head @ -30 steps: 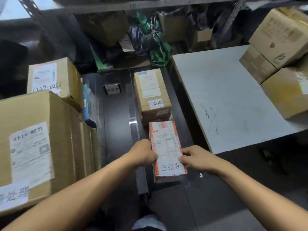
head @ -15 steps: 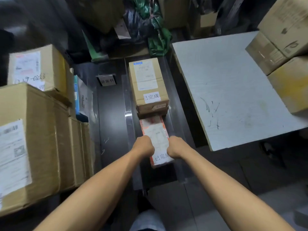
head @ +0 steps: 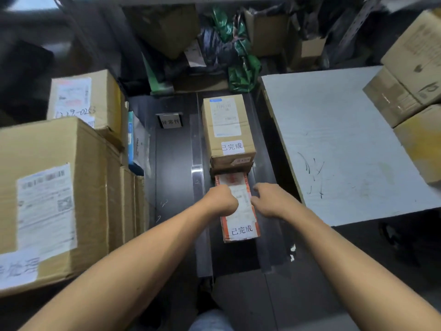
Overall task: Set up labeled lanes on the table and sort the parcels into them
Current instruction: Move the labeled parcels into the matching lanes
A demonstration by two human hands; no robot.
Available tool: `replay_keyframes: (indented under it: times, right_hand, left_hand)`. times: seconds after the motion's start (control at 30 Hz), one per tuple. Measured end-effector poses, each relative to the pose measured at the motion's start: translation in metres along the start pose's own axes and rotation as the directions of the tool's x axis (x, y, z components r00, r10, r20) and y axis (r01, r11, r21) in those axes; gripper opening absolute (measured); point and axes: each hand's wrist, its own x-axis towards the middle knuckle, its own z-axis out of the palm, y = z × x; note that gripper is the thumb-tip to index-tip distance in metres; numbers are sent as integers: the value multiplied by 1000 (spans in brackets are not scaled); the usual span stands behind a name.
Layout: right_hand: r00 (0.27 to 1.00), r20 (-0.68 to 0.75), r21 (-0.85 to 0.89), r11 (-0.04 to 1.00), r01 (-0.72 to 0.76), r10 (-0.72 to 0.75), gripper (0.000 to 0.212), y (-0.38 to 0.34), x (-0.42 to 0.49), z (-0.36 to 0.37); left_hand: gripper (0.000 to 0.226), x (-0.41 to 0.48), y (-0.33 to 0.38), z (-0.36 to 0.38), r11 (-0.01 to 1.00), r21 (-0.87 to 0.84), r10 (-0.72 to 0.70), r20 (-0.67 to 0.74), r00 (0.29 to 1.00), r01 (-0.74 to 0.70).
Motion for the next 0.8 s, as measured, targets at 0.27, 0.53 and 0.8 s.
replay_keyframes:
  times: [0.27, 0.53, 0.8]
  right_hand:
    - [713, -574, 295, 711, 639, -403, 19, -138, -75, -147]
    - [472, -595, 343, 326, 881, -651, 16, -346, -151, -173]
    - [491, -325, 263, 421, 868, -808, 13, -542, -125, -87]
  left_hand:
    - [33, -135, 62, -176, 846, -277, 363, -329, 872, -456]
    - [23, -298, -62, -344, 764, -181, 340, -703, 625, -619]
    - [14, -308, -255, -424, 733, -356, 58, -816, 575, -579]
